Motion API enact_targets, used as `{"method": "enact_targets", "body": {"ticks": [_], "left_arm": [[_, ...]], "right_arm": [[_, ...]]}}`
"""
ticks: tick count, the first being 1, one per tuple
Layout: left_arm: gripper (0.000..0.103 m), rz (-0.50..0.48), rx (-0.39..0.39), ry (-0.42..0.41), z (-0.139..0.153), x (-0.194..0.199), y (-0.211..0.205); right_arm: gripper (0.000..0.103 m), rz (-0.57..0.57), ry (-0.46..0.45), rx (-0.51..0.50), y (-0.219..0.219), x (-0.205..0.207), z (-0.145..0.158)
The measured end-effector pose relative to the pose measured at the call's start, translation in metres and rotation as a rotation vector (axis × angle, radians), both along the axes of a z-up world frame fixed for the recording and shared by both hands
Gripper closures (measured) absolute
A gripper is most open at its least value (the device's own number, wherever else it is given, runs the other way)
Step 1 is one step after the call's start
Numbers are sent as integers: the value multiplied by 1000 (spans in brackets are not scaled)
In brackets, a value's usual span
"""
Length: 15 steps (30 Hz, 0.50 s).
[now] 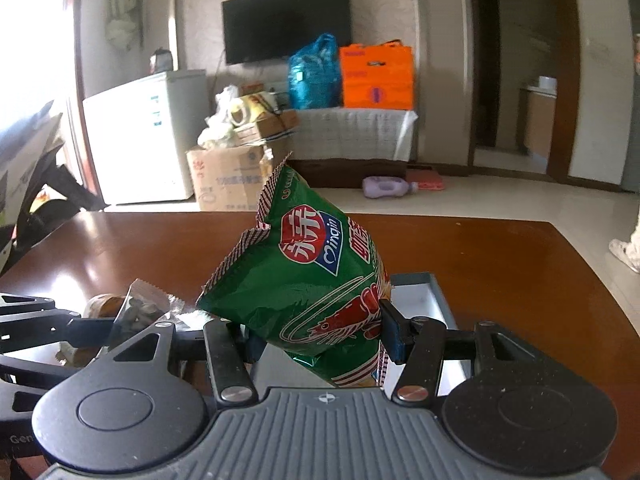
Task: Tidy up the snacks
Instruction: 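Carry both bags over grey box, open left then right gripper to drop them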
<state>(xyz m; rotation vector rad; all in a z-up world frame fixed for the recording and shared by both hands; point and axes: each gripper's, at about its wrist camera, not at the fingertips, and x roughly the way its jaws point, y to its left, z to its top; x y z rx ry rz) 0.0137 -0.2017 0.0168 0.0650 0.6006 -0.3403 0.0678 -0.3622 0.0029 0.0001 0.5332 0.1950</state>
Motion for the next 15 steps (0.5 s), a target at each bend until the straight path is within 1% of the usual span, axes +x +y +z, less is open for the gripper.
{"method": "enact_targets", "body": {"ticks": [6,12,15], "left_arm": [[65,-13,29,-15,8,29,-46],[65,-20,46,14,-3,46,-69],[65,-32,64,33,-12,59,-75]], "right_arm": [[48,-45,3,34,-23,5,0],[48,-94,37,65,-39,12,-7],[48,-113,67,117,-46,19,-12]]}}
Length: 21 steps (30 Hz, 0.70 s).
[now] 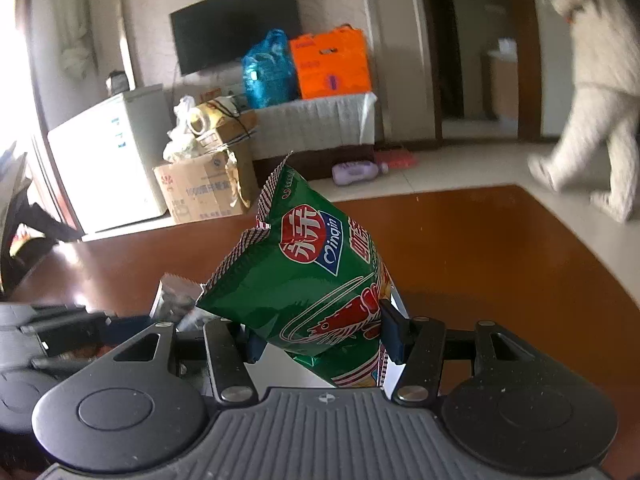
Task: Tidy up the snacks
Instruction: 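Carry both bags over grey box, open left then right gripper to drop them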
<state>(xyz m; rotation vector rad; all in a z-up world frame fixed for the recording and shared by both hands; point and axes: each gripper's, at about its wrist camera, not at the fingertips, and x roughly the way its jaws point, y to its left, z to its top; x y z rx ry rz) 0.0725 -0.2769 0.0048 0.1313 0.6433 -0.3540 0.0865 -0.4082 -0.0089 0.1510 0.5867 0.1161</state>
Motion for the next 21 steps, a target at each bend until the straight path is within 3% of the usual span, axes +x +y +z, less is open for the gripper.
{"method": "enact_targets", "body": {"ticks": [21], "left_arm": [[64,-49,54,31,-24,32,-14]], "right_arm": [[47,-25,75,-37,21,34,-12]]}}
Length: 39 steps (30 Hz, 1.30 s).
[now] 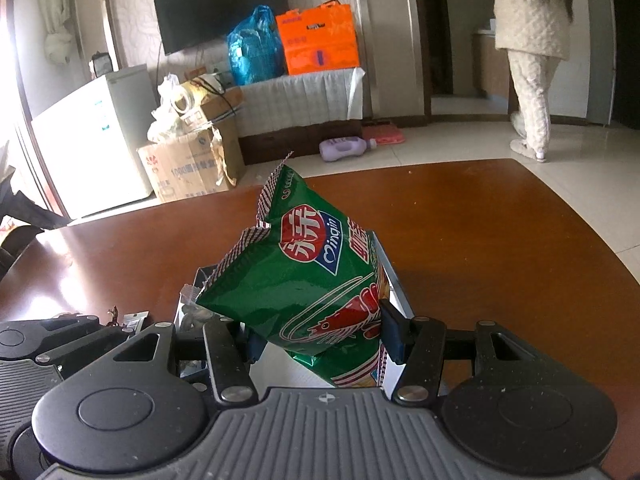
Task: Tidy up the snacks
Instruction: 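Carry both bags over grey box, open left then right gripper to drop them, then withdraw both grippers from grey box back over the table snacks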
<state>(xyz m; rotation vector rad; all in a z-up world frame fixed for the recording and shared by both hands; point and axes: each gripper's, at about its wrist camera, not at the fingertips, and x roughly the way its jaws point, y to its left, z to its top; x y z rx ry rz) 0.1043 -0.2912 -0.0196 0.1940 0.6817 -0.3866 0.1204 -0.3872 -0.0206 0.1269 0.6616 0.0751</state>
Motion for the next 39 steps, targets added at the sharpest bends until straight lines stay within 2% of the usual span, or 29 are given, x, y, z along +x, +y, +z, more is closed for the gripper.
{"method": "enact_targets", "body": {"ticks": [10,18,21,25,28,39], "left_arm": [[59,-13,35,-13,-6,-6,-4],[32,-58,38,-41,-5,-15,-4],[31,-64,37,-54,-2,-21,0],[29,-73,41,-69,3,-29,10],[29,-66,39,-73,7,-34,24],[29,-3,20,-76,20,-63,93]], "right_arm": [[42,0,8,-28,5,-2,-3],[25,3,-7,-73,14,0,-2],[25,0,-18,-70,15,1,0],[18,4,-62,-24,11,-2,8],[16,7,-102,11,9,-5,14],[13,14,-206,110,11,-13,33]]}}
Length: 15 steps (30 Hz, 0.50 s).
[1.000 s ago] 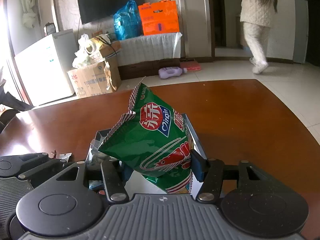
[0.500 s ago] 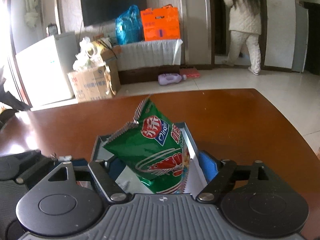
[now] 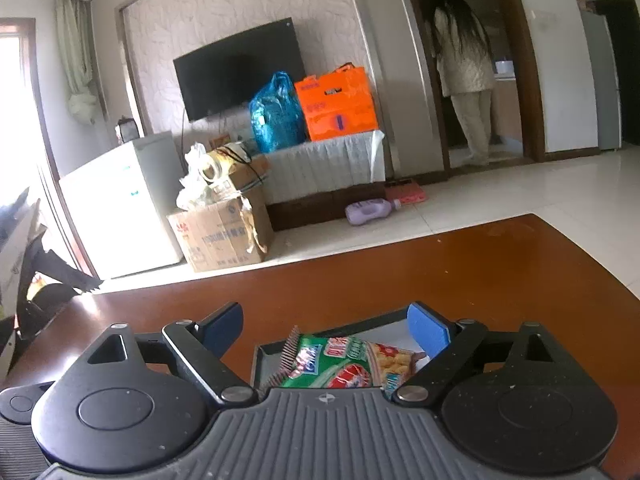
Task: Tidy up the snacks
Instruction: 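Withdraw both grippers from grey box back over the table snacks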
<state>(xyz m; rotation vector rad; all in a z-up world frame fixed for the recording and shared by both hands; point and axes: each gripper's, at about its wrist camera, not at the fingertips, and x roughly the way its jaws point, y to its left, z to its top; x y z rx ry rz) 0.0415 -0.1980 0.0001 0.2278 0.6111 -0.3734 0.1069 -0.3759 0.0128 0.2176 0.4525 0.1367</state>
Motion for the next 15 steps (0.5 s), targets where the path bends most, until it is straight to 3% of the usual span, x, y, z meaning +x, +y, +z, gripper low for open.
{"method": "enact_targets", "body": {"ticks": [15], "left_arm": [[29,96,2,12,10,-33,74]], "right_arm": [[13,110,19,-84,56,-7,5]]}}
